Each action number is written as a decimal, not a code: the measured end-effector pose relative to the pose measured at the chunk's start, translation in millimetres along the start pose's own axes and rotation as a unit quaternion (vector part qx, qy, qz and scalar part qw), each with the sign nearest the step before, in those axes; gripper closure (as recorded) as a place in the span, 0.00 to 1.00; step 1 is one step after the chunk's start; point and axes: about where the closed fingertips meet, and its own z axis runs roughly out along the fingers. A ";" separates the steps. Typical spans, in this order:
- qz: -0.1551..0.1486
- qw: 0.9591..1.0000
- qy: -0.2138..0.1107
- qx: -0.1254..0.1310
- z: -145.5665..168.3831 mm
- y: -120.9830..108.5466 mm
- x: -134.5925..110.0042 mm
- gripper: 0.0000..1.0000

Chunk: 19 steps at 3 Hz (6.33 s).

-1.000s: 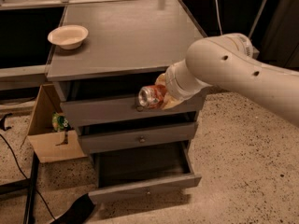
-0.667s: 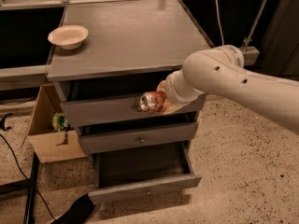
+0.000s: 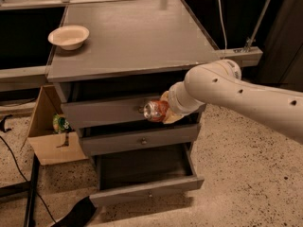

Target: Place coke can into bottom drawer

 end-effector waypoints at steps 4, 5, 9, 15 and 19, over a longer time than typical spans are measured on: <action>0.036 0.998 0.032 -0.040 58.1 56.4 51.8 1.00; 0.041 0.998 0.028 -0.039 80.7 70.5 73.2 1.00; 0.029 0.998 0.013 -0.058 180.6 124.9 125.0 1.00; 0.056 0.993 -0.050 -0.094 342.4 190.0 185.9 1.00; 0.045 0.988 -0.079 -0.126 430.2 204.6 177.0 1.00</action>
Offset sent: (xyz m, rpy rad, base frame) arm -0.0131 -0.0179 -0.0626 -0.0531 0.0691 -0.0348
